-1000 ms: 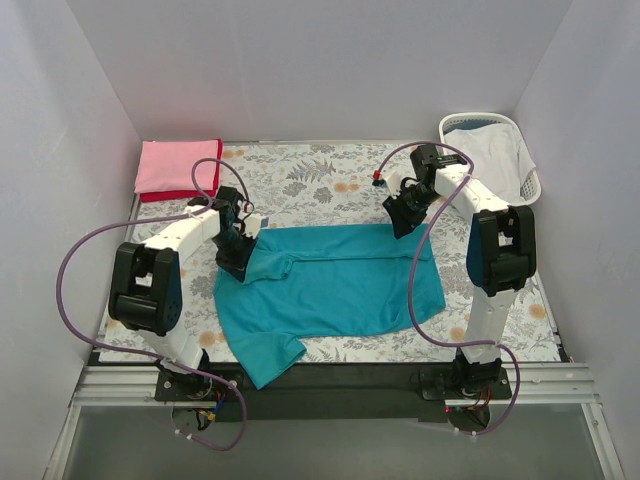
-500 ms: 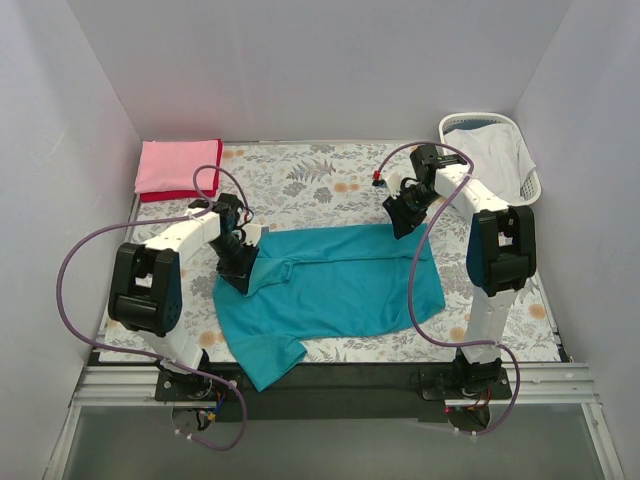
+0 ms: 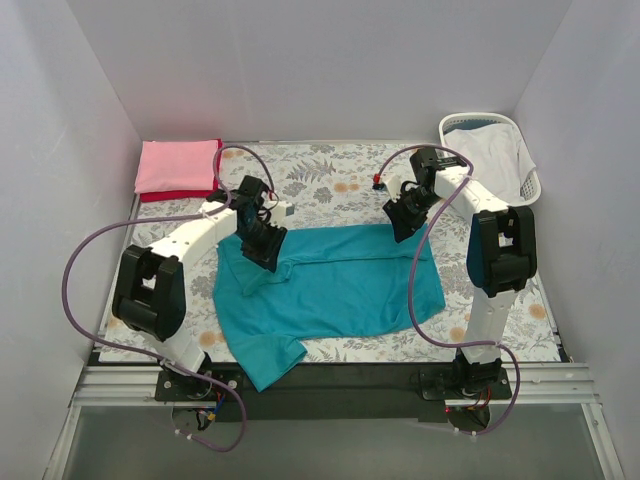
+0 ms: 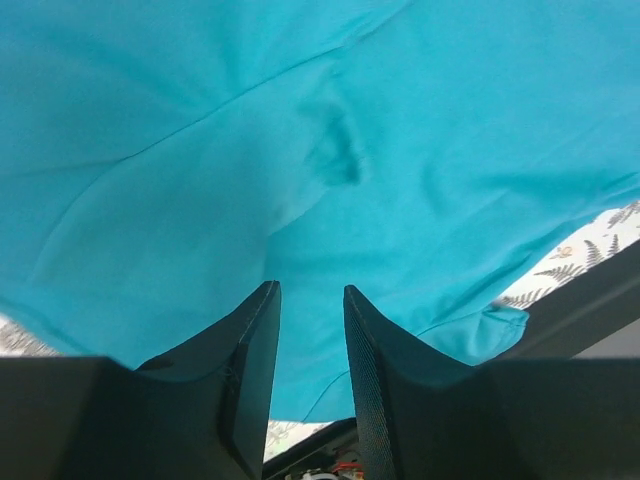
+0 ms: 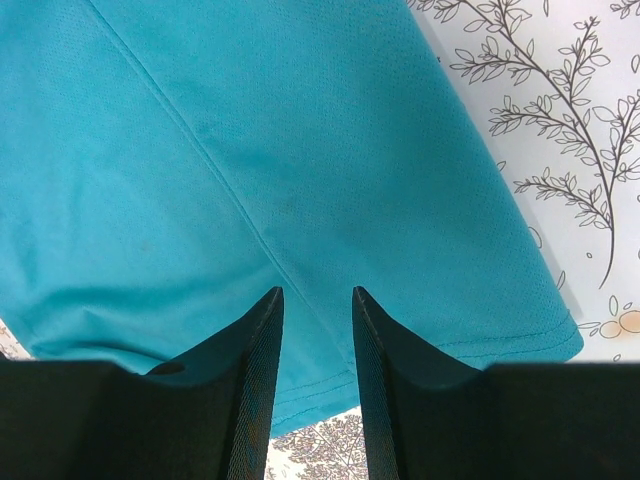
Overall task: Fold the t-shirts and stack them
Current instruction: Fold the tshirt
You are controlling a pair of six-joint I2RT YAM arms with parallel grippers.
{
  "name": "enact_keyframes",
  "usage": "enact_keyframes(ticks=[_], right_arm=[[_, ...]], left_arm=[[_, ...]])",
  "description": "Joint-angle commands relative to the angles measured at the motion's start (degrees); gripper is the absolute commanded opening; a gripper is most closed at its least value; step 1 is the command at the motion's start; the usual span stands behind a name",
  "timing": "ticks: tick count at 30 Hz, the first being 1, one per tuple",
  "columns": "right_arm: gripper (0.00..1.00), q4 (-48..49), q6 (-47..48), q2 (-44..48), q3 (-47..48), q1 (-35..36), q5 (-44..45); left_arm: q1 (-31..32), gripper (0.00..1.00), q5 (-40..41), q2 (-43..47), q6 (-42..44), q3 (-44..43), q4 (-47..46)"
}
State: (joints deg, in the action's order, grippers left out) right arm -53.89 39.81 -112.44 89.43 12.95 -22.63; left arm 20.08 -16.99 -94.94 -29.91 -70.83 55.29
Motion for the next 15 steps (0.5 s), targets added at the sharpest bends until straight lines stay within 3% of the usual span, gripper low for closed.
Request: enact_keyframes(ticks=[1, 9, 15], right_arm=[[0.41, -0.69, 0.44, 2.93, 0.04, 0.41, -0.57], [0.41, -0.69, 0.53, 3.19, -0.48, 0.32, 0.05], [0.41, -0.52, 1.06, 3.63, -1.71, 0.32, 0.48]], left_arm=[[3.47, 0.31, 0.73, -0.95, -3.66, -0.36, -4.12], [9.63, 0.31, 5.83, -7.09, -4.98, -2.38, -7.47], [10.60, 0.31, 7.76, -9.74, -5.25, -2.56, -7.74]])
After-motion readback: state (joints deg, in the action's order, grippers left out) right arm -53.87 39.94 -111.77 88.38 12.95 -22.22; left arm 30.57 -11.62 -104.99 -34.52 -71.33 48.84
